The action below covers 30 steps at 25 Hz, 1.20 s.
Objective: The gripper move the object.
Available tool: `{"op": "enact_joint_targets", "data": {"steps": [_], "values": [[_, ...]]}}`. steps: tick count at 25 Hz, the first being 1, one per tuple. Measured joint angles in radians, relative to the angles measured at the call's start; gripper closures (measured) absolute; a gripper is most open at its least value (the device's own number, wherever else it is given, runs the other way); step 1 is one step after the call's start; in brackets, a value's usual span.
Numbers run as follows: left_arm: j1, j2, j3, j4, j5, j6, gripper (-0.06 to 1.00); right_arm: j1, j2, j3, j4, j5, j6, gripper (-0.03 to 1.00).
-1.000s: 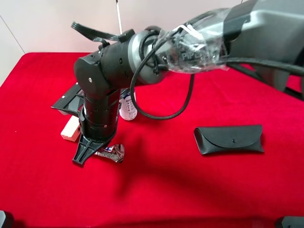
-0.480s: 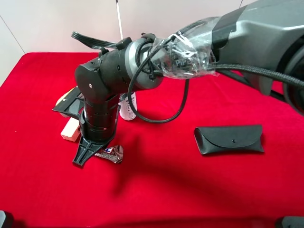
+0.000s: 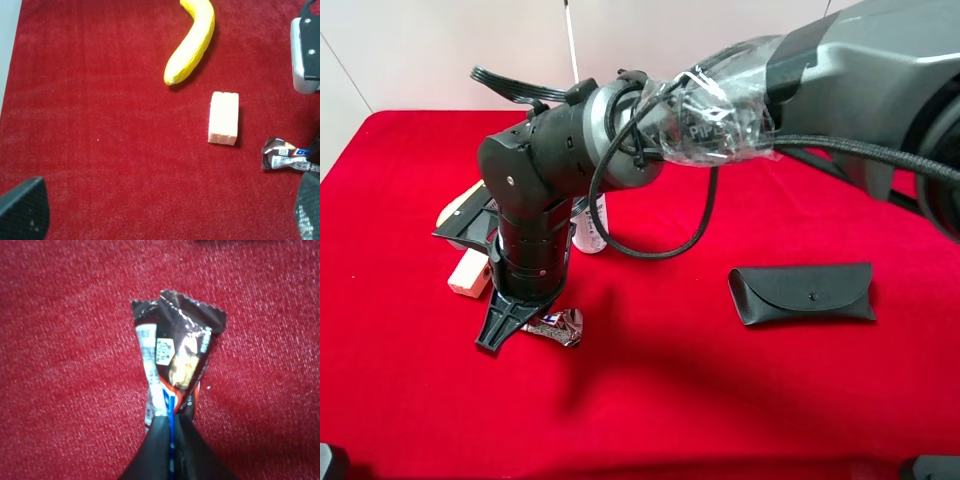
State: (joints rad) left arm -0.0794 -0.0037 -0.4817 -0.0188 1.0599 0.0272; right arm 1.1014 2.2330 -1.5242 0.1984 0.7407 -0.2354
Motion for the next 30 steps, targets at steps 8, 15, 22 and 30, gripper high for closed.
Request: {"op": "enact_joint_targets", "data": {"steps": [8, 15, 22, 30], "values": [[0.0, 0.0, 0.0, 0.0, 0.0, 0.0, -0.03, 0.0, 0.0, 0.0, 0.0, 0.002, 0.0, 0.99], [0.0, 0.0, 0.0, 0.0, 0.0, 0.0, -0.03, 0.0, 0.0, 0.0, 0.002, 0.01, 0.0, 0.98], [0.0, 0.0, 0.0, 0.0, 0.0, 0.0, -0.03, 0.0, 0.0, 0.0, 0.002, 0.01, 0.0, 0.72], [0.0, 0.0, 0.0, 0.0, 0.0, 0.0, -0.03, 0.0, 0.0, 0.0, 0.002, 0.01, 0.0, 0.5]]}}
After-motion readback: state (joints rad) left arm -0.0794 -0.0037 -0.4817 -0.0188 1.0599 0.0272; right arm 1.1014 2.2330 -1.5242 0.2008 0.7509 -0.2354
